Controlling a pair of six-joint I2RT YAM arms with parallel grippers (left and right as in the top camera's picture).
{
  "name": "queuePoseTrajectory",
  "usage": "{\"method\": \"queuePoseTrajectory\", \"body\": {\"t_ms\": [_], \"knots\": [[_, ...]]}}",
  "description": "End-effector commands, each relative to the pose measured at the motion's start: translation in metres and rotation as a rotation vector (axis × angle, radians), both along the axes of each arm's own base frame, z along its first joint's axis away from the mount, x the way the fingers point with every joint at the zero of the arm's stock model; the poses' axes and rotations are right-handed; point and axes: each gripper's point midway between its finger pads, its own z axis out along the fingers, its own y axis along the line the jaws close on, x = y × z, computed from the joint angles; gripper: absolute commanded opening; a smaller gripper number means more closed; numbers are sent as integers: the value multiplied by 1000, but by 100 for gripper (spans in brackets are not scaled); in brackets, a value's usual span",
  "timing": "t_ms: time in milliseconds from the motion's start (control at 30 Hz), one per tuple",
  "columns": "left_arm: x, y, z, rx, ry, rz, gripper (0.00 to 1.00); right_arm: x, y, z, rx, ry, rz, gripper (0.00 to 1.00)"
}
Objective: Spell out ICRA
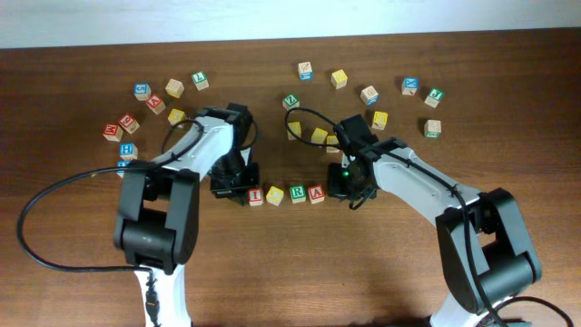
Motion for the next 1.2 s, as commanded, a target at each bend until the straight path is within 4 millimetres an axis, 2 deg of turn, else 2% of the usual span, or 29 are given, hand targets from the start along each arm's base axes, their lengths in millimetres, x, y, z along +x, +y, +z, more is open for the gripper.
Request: {"method": "queuePoseTrajectory", "body": {"t_ms": [0, 167, 333, 767, 833, 933, 1033, 1067, 1100, 1167], "knots": [[-6, -9, -6, 15, 5, 15, 2, -4, 11, -4, 19, 8, 15, 4], [2, -13, -8, -4, -34, -17, 1, -8, 24, -15, 30, 21, 48, 4], [-6, -31, -8, -16, -40, -113, 1, -6, 37, -12, 85, 19, 26, 4], [1, -33, -9, -24, -69, -119, 0, -3, 38, -12, 90, 9, 27, 4], [0, -31, -8, -21, -62, -117, 3, -2, 37, -12, 83, 5, 27, 4], [8, -21, -1, -17, -62, -71, 1, 2, 29, -12, 79, -7, 44, 5], [18, -2, 15, -21, -84, -11, 2, 4, 28, -11, 79, -11, 48, 6], [19, 2, 20, -23, -90, 1, 3, 6, 29, -9, 81, -18, 52, 9], [15, 11, 35, -20, -82, 23, 0, 8, 28, -7, 78, -28, 71, 13], [-2, 12, 55, -36, -41, 30, 0, 15, 17, -6, 78, -29, 36, 13]]}}
